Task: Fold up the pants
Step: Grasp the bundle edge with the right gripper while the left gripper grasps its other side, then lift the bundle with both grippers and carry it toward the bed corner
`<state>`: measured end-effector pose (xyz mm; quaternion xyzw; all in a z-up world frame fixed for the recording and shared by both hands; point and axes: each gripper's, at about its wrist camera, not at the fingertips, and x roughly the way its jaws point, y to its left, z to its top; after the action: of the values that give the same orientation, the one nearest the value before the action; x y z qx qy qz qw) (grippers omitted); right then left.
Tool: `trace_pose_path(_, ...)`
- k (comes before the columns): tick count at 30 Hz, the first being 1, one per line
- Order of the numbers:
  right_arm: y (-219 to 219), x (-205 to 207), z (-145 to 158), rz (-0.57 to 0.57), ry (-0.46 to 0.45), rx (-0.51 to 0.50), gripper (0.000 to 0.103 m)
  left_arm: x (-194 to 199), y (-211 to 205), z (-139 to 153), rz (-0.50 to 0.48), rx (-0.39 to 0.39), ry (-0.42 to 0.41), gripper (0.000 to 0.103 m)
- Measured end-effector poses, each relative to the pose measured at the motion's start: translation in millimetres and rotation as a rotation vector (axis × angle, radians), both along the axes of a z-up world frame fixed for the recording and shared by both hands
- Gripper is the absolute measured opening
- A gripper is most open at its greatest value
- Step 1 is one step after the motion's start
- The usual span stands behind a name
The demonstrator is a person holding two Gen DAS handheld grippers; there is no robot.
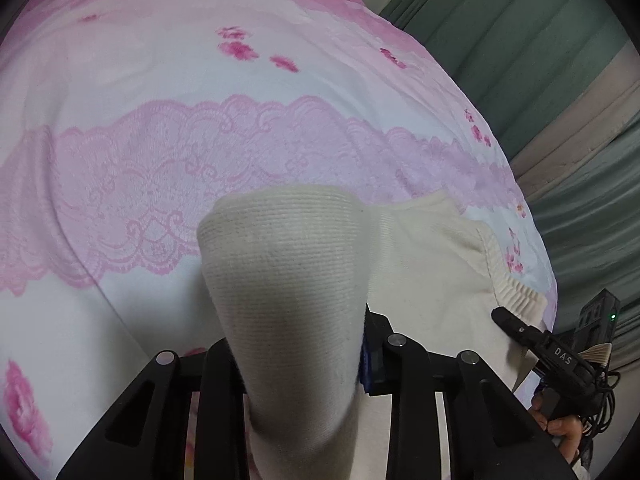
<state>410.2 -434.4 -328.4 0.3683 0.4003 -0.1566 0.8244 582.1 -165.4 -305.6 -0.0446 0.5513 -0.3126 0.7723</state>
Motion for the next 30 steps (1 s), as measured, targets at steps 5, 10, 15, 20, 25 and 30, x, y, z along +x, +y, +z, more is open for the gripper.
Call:
trace_pose_path(5,9,-3,32,0.034,-0.016,-0.035,0.040,-12,-9,29,-0.012,0.031,-0.019,0.030)
trace_pose_path(10,22,-5,69,0.083,-0.021,-0.089,0.040,-31,-5,62,-0.014,0.040,-0.031,0.030)
trace_pose_path(15,37,-20,113,0.138,-0.034,-0.142,0.040,-64,13,104,0.012,0.030,-0.068,0.030)
trace_pose_path(20,55,-41,159,0.224,-0.070,-0.180,0.040,-106,35,155,0.054,0.032,-0.131,0.030)
trace_pose_path(25,78,-66,205,0.323,-0.119,-0.209,0.040,-153,60,200,0.112,0.024,-0.202,0.030)
trace_pose_path(30,105,-83,241,0.428,-0.159,-0.239,0.040,-194,97,232,0.184,0.011,-0.226,0.030)
